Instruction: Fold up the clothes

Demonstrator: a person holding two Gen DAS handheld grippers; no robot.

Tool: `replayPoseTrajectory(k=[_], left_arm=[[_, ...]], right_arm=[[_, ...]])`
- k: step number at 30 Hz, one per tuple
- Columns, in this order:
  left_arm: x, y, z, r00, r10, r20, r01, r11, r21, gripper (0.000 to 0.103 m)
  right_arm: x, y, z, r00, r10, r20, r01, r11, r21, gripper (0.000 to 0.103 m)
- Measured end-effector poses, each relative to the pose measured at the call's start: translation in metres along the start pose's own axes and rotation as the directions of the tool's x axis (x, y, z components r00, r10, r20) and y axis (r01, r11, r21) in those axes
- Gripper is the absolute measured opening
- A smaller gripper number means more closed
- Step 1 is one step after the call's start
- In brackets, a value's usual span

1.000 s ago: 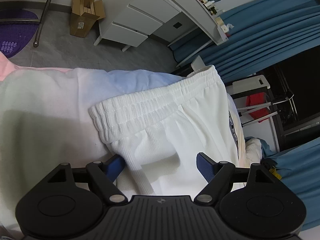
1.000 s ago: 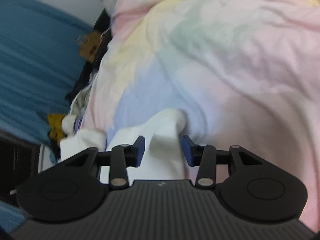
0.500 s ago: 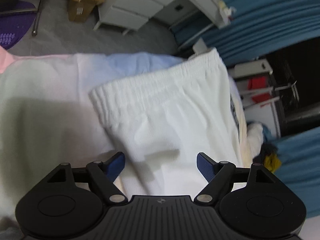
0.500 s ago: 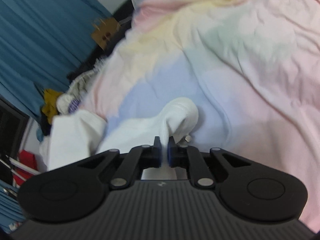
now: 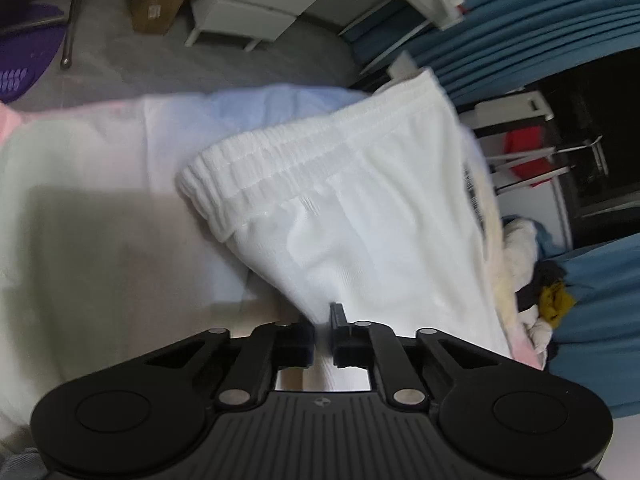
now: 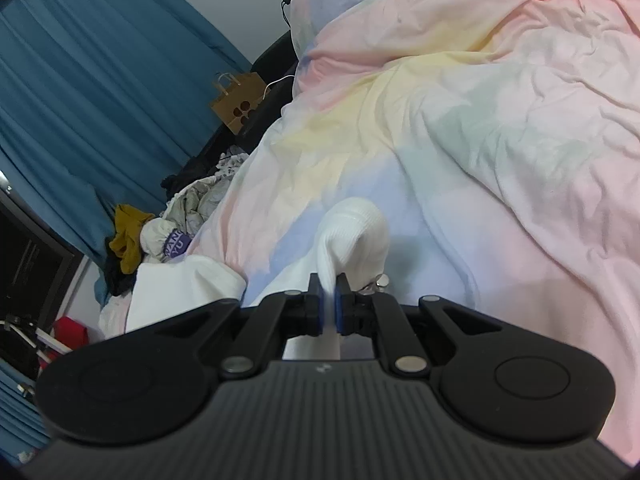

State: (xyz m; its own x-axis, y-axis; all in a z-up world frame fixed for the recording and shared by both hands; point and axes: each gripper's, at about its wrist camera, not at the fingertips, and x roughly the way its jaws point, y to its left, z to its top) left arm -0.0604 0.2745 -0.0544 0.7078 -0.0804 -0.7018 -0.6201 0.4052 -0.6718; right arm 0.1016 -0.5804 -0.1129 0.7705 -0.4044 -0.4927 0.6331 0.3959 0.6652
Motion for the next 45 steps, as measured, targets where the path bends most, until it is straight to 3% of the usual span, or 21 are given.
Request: replayPoseTrajectory(k=[7,10,13,18,21,25,28,32,34,35,36,38,39,41,43,45], left_arm=[[-0.057,-0.011,0.002,0.984,-0.14,0.112,0.132,0.988,0.078,0.003],[-0.061,-0.021,0.007,0.978,-0.165,0.126,0.152,0.983,0.107,0.002],[-0.048,-0.045,0.019,0.976,-0.176,0.127,0.16,0.978,0.131,0.002],[0.002,-0.11,0.058,0.965,-0.203,0.165,0.177,0.972,0.157,0.002],[0.052,-0.152,0.085,0.965,-0.179,0.19,0.147,0.974,0.171,0.002],[0.135,-0.2,0.121,0.975,-0.1,0.2,0.059,0.978,0.2,0.002],[0.195,-0.219,0.138,0.982,-0.026,0.185,-0.015,0.976,0.217,0.003],[0.254,-0.227,0.15,0.984,0.048,0.17,-0.09,0.965,0.248,0.003],[0.26,-0.226,0.15,0.985,0.034,0.169,-0.08,0.958,0.274,0.005],[0.261,-0.224,0.149,0.986,0.021,0.168,-0.069,0.955,0.287,0.006],[0.261,-0.223,0.149,0.986,0.008,0.166,-0.058,0.952,0.3,0.009],[0.253,-0.22,0.146,0.987,-0.036,0.158,-0.016,0.947,0.32,0.02],[0.244,-0.217,0.142,0.987,-0.061,0.151,0.008,0.943,0.333,0.023],[0.228,-0.212,0.134,0.984,-0.116,0.136,0.062,0.934,0.351,0.044],[0.205,-0.2,0.122,0.971,-0.198,0.133,0.145,0.933,0.33,0.058],[0.184,-0.183,0.105,0.957,-0.262,0.123,0.216,0.929,0.301,0.063]], right_arm=[[-0.031,-0.003,0.017,0.996,0.058,0.064,-0.061,0.997,0.045,0.008],[-0.042,0.013,0.03,0.992,0.083,0.098,-0.086,0.996,0.03,0.008],[-0.028,0.048,0.042,0.99,0.107,0.096,-0.105,0.994,-0.02,0.008],[0.033,0.141,0.044,0.988,0.125,0.087,-0.11,0.98,-0.166,0.008],[0.085,0.208,0.035,0.989,0.128,0.072,-0.105,0.958,-0.268,0.008],[0.165,0.279,0.001,0.99,0.128,0.065,-0.085,0.887,-0.455,0.008],[0.218,0.305,-0.028,0.993,0.107,0.048,-0.062,0.829,-0.556,0.008],[0.266,0.316,-0.053,0.993,0.115,-0.027,-0.106,0.761,-0.64,0.012],[0.275,0.314,-0.056,0.989,0.137,-0.062,-0.145,0.756,-0.638,0.017],[0.277,0.312,-0.056,0.985,0.151,-0.079,-0.167,0.758,-0.631,0.024],[0.278,0.309,-0.053,0.982,0.166,-0.092,-0.187,0.761,-0.621,0.029],[0.272,0.303,-0.043,0.978,0.185,-0.094,-0.204,0.786,-0.583,0.052],[0.265,0.297,-0.036,0.973,0.206,-0.1,-0.227,0.806,-0.547,0.055],[0.243,0.282,-0.024,0.959,0.266,-0.099,-0.279,0.816,-0.506,0.063],[0.221,0.266,-0.013,0.941,0.326,-0.09,-0.328,0.816,-0.476,0.073],[0.197,0.246,-0.003,0.923,0.378,-0.072,-0.368,0.811,-0.454,0.071]])
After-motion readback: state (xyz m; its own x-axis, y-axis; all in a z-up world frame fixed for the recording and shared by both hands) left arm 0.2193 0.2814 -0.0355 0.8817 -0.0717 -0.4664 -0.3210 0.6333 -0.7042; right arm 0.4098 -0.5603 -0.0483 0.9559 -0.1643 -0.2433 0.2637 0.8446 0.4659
